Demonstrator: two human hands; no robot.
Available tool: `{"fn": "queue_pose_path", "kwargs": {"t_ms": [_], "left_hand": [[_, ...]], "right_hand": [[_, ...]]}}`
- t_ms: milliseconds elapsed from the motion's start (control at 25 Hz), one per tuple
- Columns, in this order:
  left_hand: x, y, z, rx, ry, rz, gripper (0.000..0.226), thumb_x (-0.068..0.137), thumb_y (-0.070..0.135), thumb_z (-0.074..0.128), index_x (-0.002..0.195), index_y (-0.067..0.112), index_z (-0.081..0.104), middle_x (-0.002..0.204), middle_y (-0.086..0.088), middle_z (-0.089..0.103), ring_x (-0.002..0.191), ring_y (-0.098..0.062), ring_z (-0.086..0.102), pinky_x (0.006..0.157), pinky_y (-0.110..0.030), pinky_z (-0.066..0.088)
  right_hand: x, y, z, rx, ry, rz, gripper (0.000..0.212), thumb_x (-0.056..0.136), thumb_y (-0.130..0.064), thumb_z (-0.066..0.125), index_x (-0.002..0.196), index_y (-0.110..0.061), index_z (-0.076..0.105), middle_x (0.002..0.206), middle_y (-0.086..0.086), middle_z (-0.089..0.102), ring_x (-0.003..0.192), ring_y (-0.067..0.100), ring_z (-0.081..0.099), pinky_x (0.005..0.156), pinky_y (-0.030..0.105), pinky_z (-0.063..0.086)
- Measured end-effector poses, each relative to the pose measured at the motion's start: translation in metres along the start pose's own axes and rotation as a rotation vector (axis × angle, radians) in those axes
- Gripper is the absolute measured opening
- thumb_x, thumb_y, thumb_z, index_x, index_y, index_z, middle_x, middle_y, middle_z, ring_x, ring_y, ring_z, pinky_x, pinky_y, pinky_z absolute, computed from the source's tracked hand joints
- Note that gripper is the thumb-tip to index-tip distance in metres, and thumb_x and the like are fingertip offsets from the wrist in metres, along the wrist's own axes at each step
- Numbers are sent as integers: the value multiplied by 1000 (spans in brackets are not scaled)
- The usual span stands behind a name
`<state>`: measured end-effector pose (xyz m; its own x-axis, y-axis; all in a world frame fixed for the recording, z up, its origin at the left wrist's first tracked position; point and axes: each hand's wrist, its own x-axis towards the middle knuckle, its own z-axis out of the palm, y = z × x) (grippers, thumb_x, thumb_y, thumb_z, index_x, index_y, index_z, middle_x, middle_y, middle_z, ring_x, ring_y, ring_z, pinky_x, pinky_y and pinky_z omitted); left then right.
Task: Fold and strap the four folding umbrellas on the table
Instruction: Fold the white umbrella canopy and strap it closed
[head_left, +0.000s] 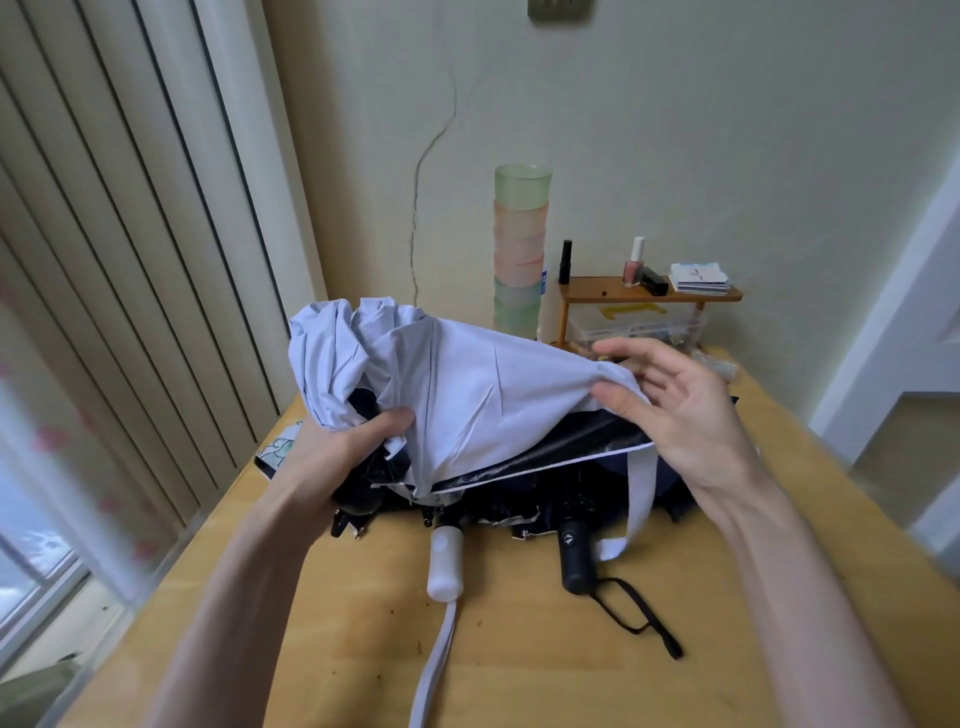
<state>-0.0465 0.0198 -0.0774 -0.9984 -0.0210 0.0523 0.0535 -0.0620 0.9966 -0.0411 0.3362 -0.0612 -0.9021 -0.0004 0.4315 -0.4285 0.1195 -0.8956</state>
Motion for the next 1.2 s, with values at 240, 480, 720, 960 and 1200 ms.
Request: {"fn": "queue_pose_path", "kwargs": {"t_ms": [240,480,720,960,1200], "left_hand": [[5,2,3,1,95,63,28,90,9,78,115,13,69,97,-9,77,83,-28,76,63,-37,59],[2,1,4,-43,39,70,28,92,8,75,118,18,70,105,-7,80,93,-30,77,75,-43,62],[2,-2,1,-133,9,55,47,77,22,80,123,20,71,116,-10,78,104,-36,75,83,-48,60],[8,-8,1,-200,58,-4,30,79,22,85,105,16,72,103,-15,74,89,-34,69,77,-48,50],[3,-6,2,-193,-13,49,41,78,18,84,117,24,75,117,-3,79,106,-28,76,95,-47,56]], "right_hand": [[-1,3,-1,-13,-82,36,70,87,-11,85,147,-33,56,135,-8,66,123,8,67,102,21,52],[3,20,20,-366,24,-44,61,87,0,80,138,-28,60,117,-2,63,93,13,68,78,12,51],[1,29,35,-718,483,-194,22,84,-12,74,103,-22,68,98,-6,59,79,11,57,65,34,49],[-5,33,31,-779,675,-328,8,94,-11,73,101,-14,70,80,-3,72,67,14,65,63,30,54],[-2,25,37,31,432,103,33,97,6,61,117,-17,74,86,3,80,80,15,77,78,28,63]]}}
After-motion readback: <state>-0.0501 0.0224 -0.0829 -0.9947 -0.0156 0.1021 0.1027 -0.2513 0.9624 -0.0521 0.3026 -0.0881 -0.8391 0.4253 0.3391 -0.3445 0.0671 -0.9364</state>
